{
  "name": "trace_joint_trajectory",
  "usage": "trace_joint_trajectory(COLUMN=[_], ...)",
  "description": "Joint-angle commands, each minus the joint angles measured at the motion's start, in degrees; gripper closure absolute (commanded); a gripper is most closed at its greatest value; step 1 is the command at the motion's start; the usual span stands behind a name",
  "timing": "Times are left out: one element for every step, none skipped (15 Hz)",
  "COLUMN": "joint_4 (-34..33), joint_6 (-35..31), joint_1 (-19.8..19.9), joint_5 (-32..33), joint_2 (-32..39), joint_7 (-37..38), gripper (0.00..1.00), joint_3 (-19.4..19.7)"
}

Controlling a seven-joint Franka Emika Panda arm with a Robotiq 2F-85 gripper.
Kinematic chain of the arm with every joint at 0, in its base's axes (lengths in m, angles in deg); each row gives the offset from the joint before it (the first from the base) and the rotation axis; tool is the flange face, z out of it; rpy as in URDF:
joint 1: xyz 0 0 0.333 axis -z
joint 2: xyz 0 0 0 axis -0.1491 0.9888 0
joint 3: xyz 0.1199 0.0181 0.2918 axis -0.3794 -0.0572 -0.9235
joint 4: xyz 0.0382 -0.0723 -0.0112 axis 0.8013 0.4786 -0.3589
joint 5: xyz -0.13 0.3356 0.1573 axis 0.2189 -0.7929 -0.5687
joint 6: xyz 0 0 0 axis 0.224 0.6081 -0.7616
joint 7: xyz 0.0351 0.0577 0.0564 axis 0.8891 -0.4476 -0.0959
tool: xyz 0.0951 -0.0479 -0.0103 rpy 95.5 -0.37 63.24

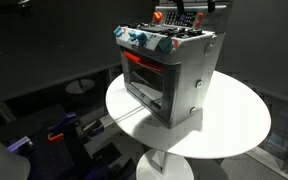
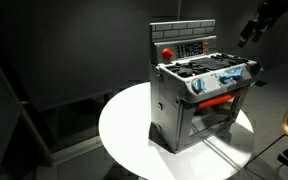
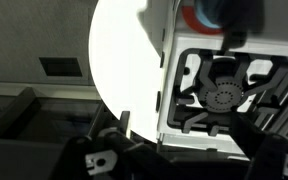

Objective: Press the top right orange button on the stove

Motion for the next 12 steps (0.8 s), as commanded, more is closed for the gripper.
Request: trace_joint_trajectory(joint_4=[-6.2, -7.4, -8.8, -9.9, -11.2, -12.3, -13.4, -14.5, -15.5, -16.4, -17.3, -18.1], joint_6=[-0.9, -1.3, -1.5, -1.7, -1.8, -1.8, -1.9, -1.9, -1.8, -1.9, -1.7, -1.8], joint_1=[-0.2, -0.3, -0.5, -0.7, -0.8, -1.0, -1.2, -1.4, -1.6, -1.8, -1.9, -2.1], joint_5=[0.4, 0.3, 0.2, 0.1, 0.3, 0.4, 0.2, 0.3, 0.3, 0.5, 0.3, 0.1], joint_2=[5.9, 7.1, 8.3, 9.4, 10.6, 11.7, 12.7, 13.8, 14.7, 15.6, 16.5, 17.2], joint_7=[3.3, 3.6, 4.0, 4.3, 4.8, 5.4, 5.6, 6.1, 6.4, 6.9, 7.1, 7.1], gripper=[0.00, 0.00, 0.00, 0.00, 0.00, 0.00, 0.00, 0.00, 0.00, 0.00, 0.00, 0.00], joint_3=[-0.6, -0.6, -0.6, -0.6, -0.6, -0.6, -0.6, -0.5, -0.4, -0.4, -0.3, -0.3])
